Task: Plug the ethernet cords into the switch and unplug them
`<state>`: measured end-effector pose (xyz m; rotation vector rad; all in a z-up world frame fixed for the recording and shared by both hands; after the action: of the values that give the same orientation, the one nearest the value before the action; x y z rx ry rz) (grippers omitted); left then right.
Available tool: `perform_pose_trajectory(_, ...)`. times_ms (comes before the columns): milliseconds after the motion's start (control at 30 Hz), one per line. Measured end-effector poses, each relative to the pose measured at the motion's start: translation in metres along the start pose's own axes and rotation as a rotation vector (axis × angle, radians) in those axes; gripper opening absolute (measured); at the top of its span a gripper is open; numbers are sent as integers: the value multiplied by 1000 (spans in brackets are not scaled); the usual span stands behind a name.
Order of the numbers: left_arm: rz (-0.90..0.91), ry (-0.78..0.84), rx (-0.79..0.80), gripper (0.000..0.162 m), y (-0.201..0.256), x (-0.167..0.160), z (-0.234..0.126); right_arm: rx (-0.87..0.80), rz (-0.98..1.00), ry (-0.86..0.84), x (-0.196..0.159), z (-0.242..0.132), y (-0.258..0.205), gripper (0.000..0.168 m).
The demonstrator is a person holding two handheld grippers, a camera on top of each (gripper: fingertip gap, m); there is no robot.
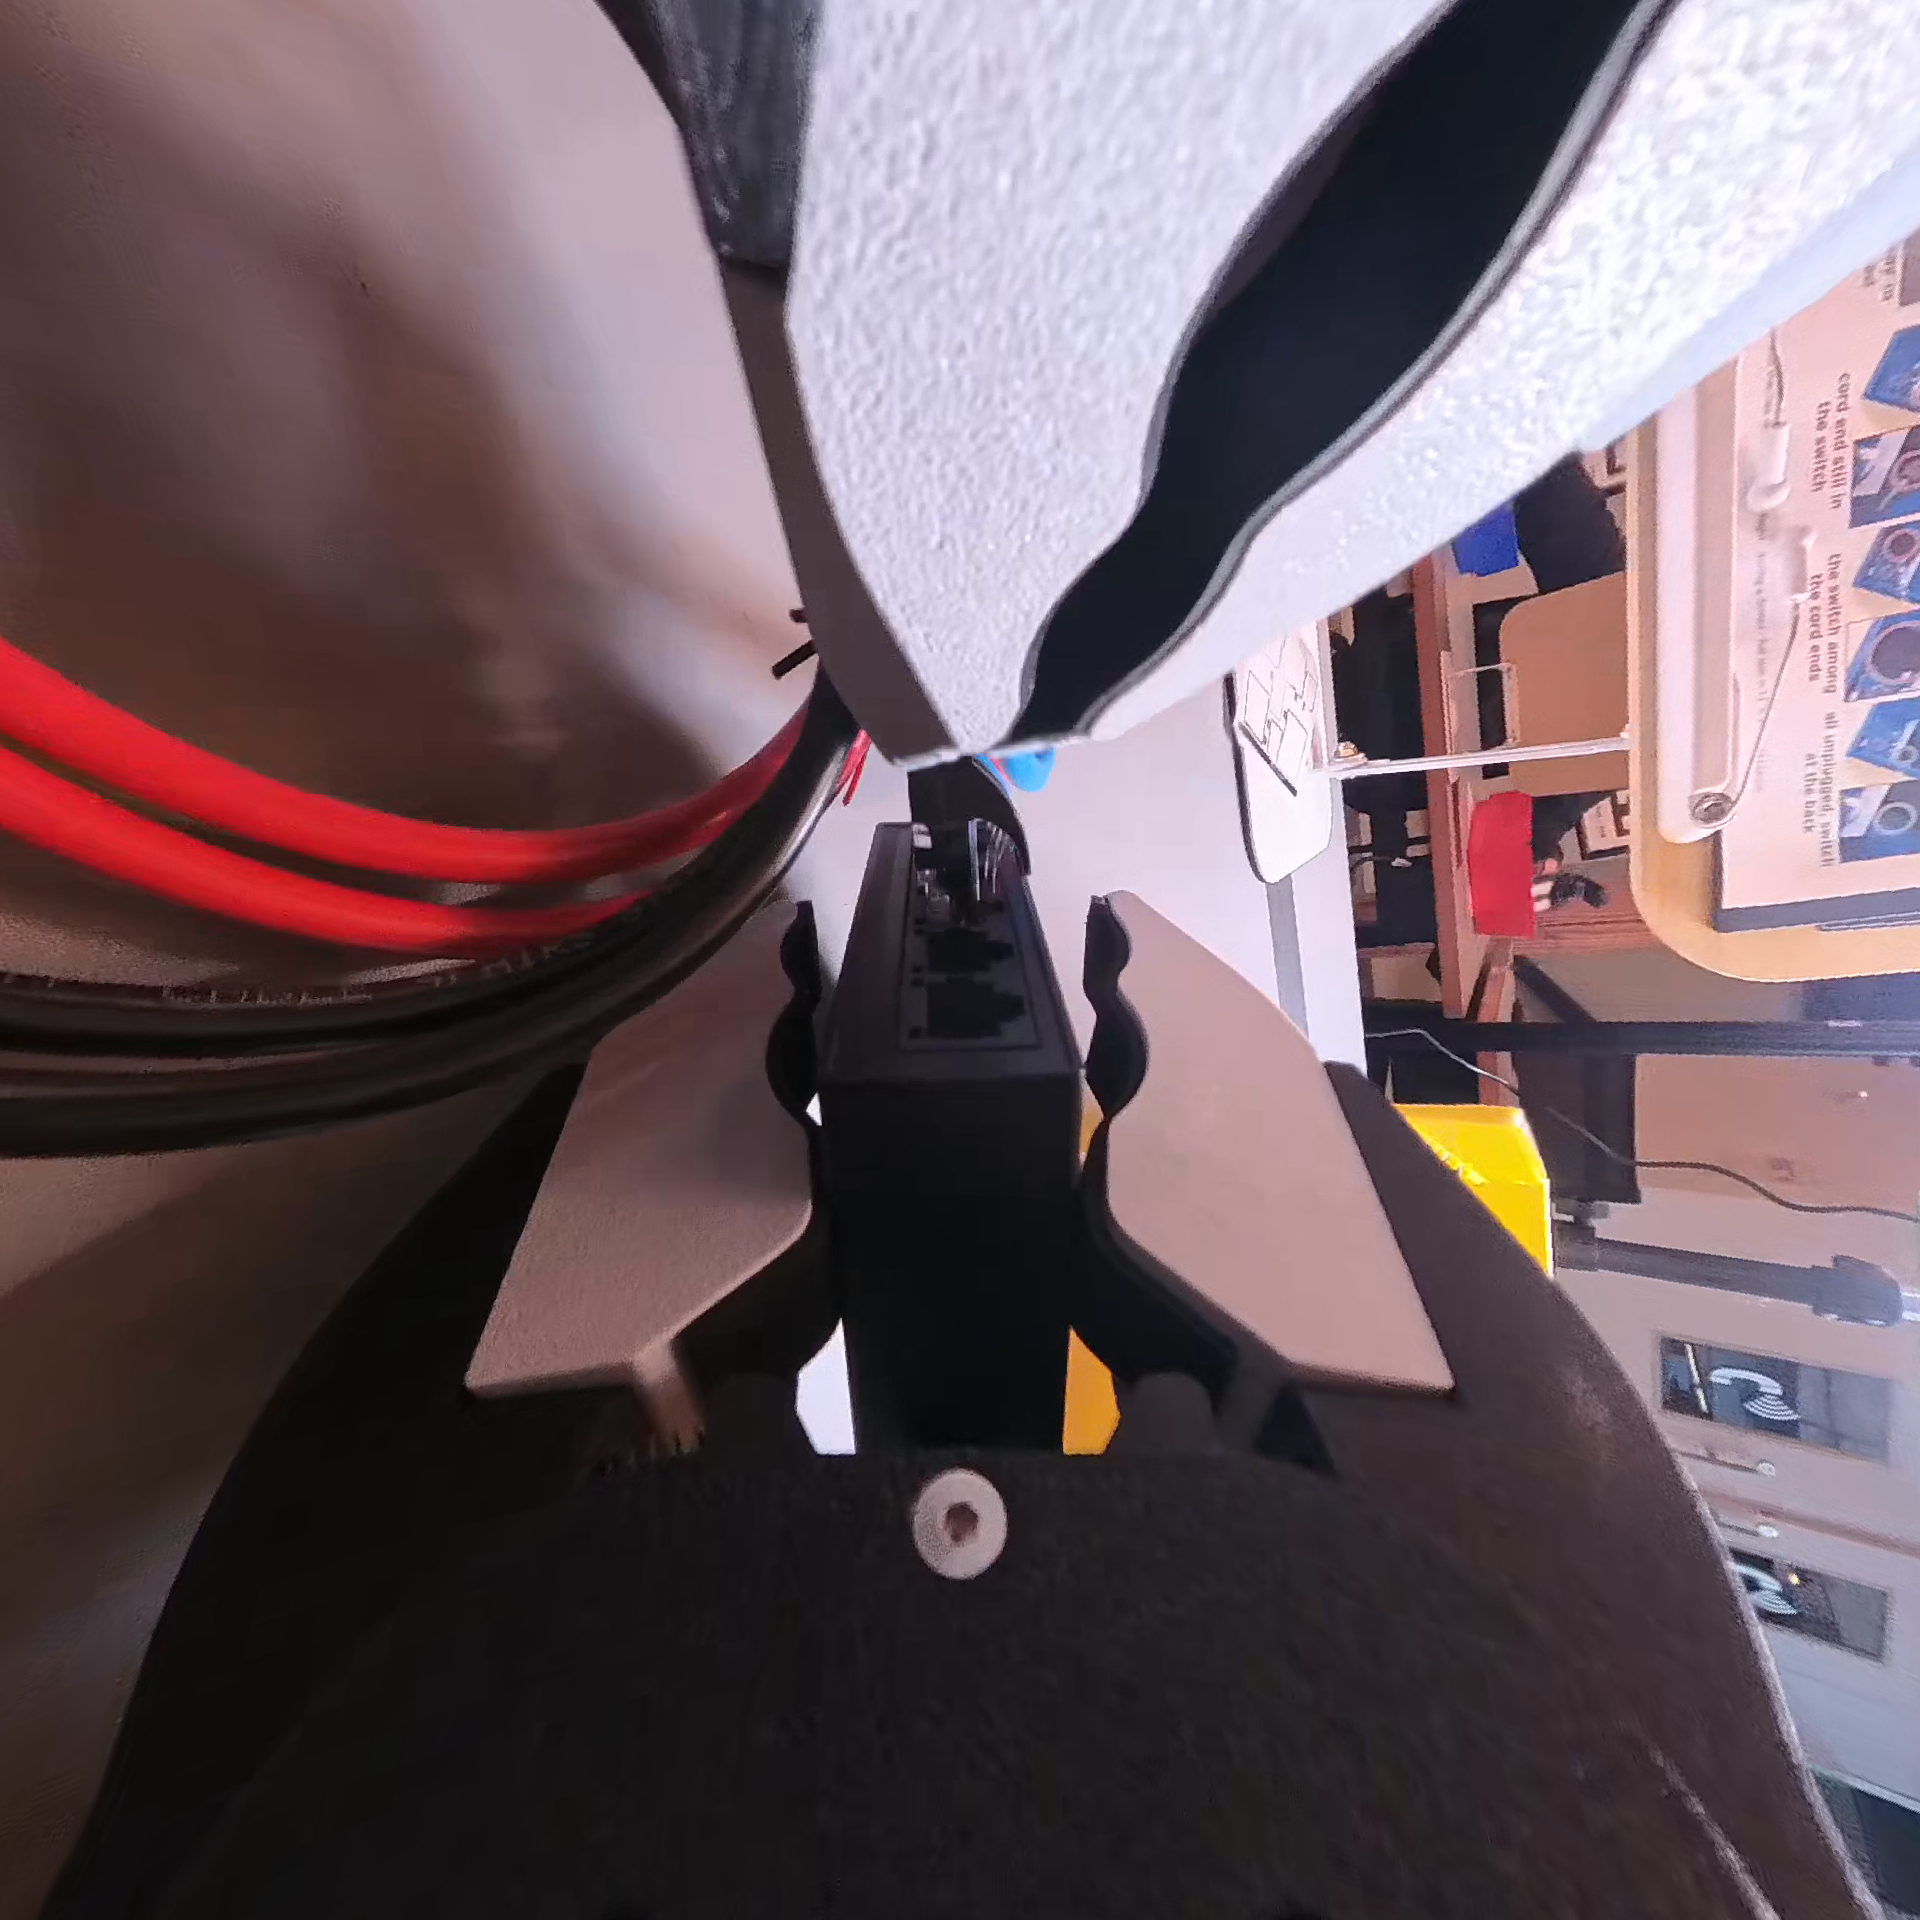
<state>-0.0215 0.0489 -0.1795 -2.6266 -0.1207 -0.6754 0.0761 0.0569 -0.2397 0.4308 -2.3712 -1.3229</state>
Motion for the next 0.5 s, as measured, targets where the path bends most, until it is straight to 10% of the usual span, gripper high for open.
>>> perform_pose_trajectory(333, 5, 120, -13, 0, -19, 22, -23, 9, 13, 22, 2, -2, 3, 51)
perform_pose_trajectory(500, 55, 32, 25, 25, -21, 7, -37, 40, 70, 25, -2, -3, 6, 51)
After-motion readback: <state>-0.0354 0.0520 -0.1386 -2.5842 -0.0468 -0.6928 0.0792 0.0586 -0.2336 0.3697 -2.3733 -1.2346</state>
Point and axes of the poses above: each gripper's, where its closed fingertips meet, z out along the fingers, x out of its top, y = z × x across the jaws, the point moved 10 cm from there along -z, back along the fingers, and after that the axes turned 12 degrees about -z, right-handed, at the moved point
